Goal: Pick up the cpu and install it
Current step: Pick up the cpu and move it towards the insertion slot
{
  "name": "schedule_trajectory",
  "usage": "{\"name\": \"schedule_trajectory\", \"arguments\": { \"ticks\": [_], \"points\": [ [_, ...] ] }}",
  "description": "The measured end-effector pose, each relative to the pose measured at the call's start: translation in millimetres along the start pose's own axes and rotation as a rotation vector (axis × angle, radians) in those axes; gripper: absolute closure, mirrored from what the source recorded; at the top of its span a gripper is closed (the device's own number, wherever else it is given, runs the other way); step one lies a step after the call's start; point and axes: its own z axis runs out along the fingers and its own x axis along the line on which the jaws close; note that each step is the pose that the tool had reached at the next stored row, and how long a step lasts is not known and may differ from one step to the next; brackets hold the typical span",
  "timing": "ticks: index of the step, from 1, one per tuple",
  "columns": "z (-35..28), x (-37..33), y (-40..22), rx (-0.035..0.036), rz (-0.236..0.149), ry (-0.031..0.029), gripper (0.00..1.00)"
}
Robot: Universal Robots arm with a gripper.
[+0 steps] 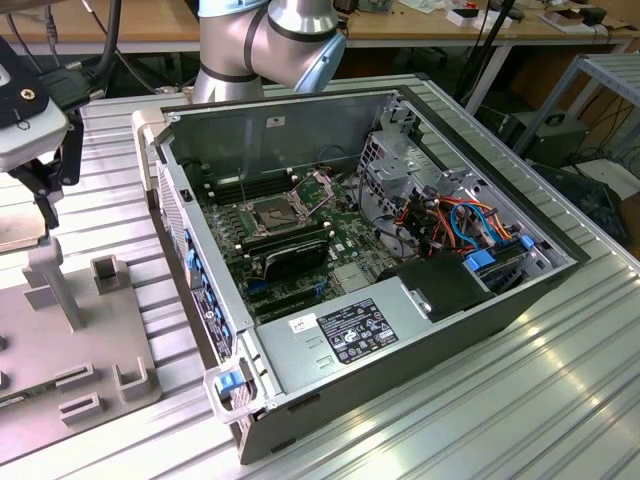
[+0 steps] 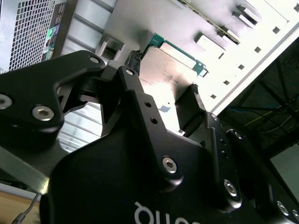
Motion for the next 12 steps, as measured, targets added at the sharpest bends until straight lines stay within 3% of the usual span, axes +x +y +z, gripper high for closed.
{"name": "schedule_trajectory", "arguments": {
  "ticks": [12],
  "points": [
    [0.0, -1.6, 0.0, 0.0, 0.0, 0.0, 0.45]
  ]
}}
